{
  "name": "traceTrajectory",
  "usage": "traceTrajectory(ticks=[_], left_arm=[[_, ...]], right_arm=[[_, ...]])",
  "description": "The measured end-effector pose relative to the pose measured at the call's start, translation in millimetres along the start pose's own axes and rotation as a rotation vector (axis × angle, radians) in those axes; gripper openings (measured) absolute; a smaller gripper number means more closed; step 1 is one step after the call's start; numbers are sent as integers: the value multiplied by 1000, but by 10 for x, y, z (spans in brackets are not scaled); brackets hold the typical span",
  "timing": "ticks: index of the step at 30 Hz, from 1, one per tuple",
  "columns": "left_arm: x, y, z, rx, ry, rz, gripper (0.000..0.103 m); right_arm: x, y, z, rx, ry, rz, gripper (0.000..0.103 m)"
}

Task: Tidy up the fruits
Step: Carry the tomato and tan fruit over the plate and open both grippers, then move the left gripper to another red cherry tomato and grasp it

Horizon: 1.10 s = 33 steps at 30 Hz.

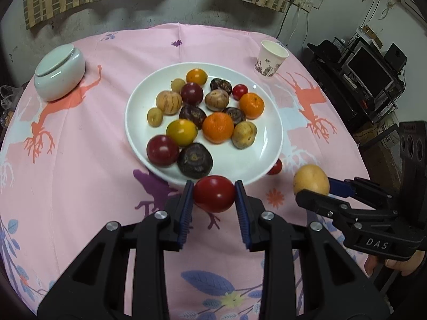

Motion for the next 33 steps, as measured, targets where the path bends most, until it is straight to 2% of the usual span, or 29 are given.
traceTrajectory(ticks=[9,13,17,18,20,21,22,27,33], left_arm=[[225,-300,449,-13,15,34,31],[337,-489,582,1,33,48,31],[384,-629,667,7,38,62,32],[408,-647,677,9,47,73,33],[494,-627,697,2,68,124,52],[549,-582,711,-16,71,161,68],[595,-539,720,-34,74,187,74],[634,-404,664,-40,101,192,75],[527,-267,403,-17,80,201,80]], right_arm=[[125,-197,604,-61,14,10,47],[137,-408,842,-54,10,3,47],[106,-649,944,-23,-6,-11,47],[95,-682,953,-22,-15,-15,47],[57,-729,958,-29,-22,-33,47],[44,-717,959,-40,-24,-33,48],[31,-690,960,-50,-27,-24,48],[-86,-557,918,-65,-62,-11,48],[-299,-327,648,-69,-88,-27,48]])
Point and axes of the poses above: each gripper's, at about its wrist camera, not at the fingertips, and y roughly against the way its jaws point, x to its left, z to its top, the point moved 9 cm from there along -y, roughly the way its jaws point, and after that the axes turned 11 degrees about -y, right-handed, at the moved point
